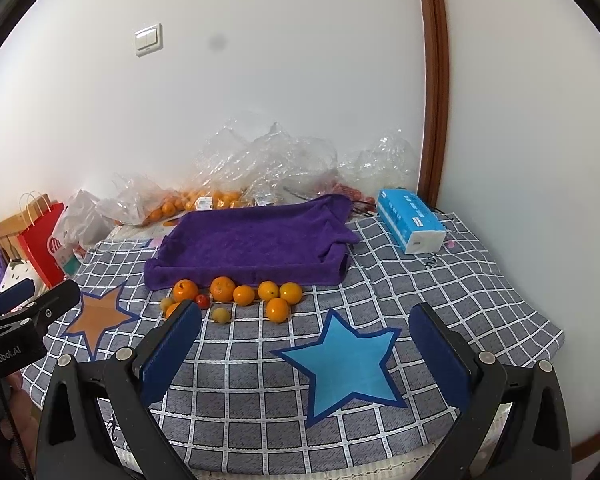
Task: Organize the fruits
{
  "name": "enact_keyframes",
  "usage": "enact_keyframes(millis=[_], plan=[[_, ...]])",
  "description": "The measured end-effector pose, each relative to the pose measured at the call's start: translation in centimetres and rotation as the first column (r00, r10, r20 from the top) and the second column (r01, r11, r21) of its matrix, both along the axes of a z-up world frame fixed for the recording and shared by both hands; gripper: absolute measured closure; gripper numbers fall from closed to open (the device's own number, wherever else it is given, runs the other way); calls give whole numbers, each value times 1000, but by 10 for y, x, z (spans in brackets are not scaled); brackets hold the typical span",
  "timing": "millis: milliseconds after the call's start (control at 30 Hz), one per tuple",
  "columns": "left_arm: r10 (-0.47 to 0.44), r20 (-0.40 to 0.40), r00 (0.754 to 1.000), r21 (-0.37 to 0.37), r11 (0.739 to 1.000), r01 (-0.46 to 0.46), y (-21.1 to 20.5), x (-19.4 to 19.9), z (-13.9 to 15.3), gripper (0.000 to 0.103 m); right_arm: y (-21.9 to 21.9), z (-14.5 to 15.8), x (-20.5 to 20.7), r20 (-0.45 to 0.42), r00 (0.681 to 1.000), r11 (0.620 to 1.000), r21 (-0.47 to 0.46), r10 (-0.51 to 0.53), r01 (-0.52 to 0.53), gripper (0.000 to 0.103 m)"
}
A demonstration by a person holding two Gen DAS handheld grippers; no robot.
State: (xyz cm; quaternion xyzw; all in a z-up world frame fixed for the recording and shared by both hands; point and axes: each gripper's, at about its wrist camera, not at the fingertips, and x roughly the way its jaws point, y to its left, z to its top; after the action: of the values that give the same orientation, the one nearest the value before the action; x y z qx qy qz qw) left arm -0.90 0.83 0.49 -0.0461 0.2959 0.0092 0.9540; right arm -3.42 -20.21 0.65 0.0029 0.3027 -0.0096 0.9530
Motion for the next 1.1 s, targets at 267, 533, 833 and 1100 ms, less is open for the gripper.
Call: enact_keyframes(millis=[267, 533, 833, 1100], plan=[[-1, -1, 1000, -5, 1000, 1, 3, -1, 0, 0, 2, 0, -2, 3, 1000, 1000, -1, 3, -3, 0], [-2, 0, 1000, 4, 1000, 2, 3, -1, 0, 0, 5, -2, -1, -1, 1000, 1000, 0, 9, -9, 0], [4, 0, 1000, -6, 1000, -4, 5, -1, -1, 0, 8, -3, 0, -7, 1000, 1000, 0, 16, -16, 0], [0, 0, 1000, -10, 1000, 0, 4, -1, -1, 0, 9, -3, -2, -5, 1000, 1000, -1, 17, -17, 0]])
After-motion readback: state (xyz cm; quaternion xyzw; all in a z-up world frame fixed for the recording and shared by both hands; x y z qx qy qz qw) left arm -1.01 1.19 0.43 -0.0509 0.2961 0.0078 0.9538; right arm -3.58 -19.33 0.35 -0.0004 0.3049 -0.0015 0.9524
